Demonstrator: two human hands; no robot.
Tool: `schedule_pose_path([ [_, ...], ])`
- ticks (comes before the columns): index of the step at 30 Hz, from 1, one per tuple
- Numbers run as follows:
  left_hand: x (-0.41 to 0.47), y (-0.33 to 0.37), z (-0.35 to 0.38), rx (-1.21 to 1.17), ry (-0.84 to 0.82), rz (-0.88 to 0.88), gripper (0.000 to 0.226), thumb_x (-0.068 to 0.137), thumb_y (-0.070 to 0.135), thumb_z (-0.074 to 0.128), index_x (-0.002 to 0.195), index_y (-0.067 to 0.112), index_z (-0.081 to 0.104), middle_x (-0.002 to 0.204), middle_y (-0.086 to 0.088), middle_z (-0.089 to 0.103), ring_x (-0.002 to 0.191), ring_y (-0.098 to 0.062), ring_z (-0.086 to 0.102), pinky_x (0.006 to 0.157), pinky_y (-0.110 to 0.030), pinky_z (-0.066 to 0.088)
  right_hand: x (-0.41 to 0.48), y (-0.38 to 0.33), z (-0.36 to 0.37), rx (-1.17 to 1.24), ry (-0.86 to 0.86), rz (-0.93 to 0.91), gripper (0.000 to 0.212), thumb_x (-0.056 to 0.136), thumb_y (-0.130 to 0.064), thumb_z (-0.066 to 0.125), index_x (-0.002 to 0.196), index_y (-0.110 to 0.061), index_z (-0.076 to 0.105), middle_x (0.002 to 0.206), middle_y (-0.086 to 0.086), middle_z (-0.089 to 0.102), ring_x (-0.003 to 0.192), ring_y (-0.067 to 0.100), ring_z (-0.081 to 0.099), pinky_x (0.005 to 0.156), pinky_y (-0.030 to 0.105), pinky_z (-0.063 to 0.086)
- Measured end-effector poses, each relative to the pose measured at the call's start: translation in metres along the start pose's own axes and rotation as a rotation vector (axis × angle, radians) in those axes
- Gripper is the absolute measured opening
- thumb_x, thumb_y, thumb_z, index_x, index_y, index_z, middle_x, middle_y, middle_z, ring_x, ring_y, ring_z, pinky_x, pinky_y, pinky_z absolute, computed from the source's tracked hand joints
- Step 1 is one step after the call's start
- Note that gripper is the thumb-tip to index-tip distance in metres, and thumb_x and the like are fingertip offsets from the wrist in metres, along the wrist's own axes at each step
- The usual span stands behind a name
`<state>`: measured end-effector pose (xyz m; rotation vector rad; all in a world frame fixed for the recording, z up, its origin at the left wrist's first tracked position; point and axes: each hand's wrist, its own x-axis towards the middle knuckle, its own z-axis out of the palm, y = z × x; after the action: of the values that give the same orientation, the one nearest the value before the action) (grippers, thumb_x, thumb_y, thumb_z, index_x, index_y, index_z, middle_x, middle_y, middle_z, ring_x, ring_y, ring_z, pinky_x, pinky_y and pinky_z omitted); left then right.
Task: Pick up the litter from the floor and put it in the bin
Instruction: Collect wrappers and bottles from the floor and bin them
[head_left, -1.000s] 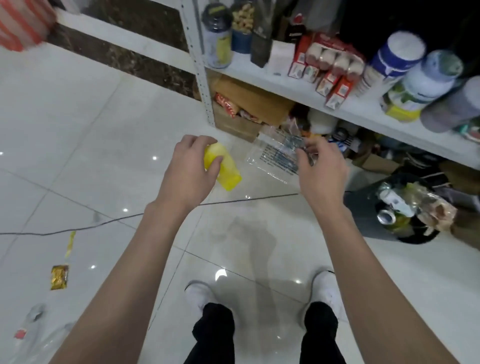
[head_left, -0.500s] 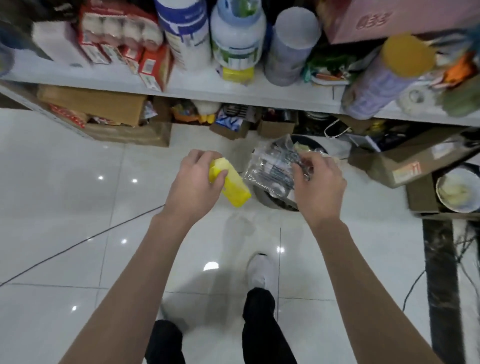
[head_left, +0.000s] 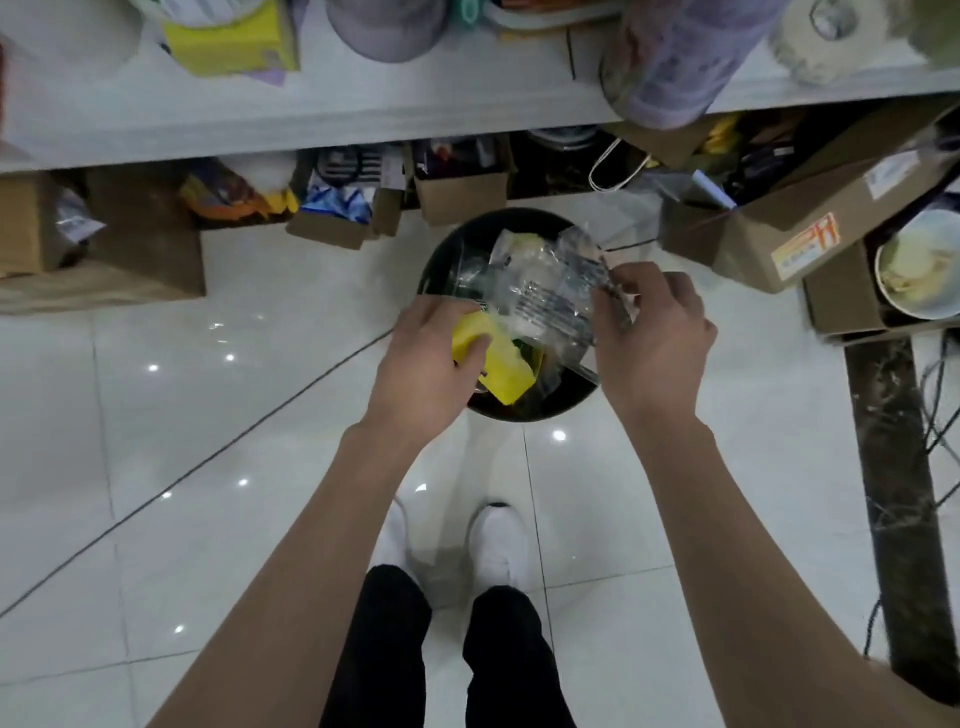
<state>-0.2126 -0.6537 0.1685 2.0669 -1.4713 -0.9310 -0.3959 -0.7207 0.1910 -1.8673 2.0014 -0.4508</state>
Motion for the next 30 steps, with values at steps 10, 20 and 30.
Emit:
schedule_pose_path([
  [10, 0.041, -0.036, 0.051, 0.144, 0.002, 0.092, 0.044, 0.089, 0.031, 0.061, 0.131, 0.027, 0.051, 0.147, 0.003, 0.039, 0.132, -0.027, 0.036, 0.106, -0.047, 0.035, 0.025, 0.008, 0.071, -0.045, 0.019, 0.008, 0.023, 0.091, -0.035, 0.059, 0.11, -0.023, 0.063, 0.11, 0.006, 0.06, 0.103, 0.032, 0.056, 0.09, 0.041, 0.035],
  [20, 0.039, -0.046, 0.035, 0.191, 0.046, 0.047, 0.049, 0.089, 0.033, 0.061, 0.135, 0.02, 0.049, 0.146, -0.002, 0.04, 0.133, -0.026, 0.035, 0.106, -0.042, 0.031, 0.017, 0.005, 0.08, -0.092, -0.038, 0.027, 0.049, 0.082, -0.048, 0.069, 0.125, -0.027, 0.057, 0.125, 0.007, 0.054, 0.117, 0.032, 0.051, 0.101, 0.045, 0.037],
  [30, 0.008, -0.014, -0.02, 0.248, 0.093, 0.063, 0.047, 0.089, 0.033, 0.06, 0.132, 0.017, 0.052, 0.14, -0.008, 0.046, 0.129, -0.029, 0.041, 0.103, -0.042, 0.034, -0.005, -0.017, 0.019, -0.063, -0.079, 0.015, 0.049, 0.081, -0.041, 0.071, 0.125, -0.023, 0.058, 0.123, 0.01, 0.055, 0.113, 0.035, 0.053, 0.094, 0.047, 0.039],
])
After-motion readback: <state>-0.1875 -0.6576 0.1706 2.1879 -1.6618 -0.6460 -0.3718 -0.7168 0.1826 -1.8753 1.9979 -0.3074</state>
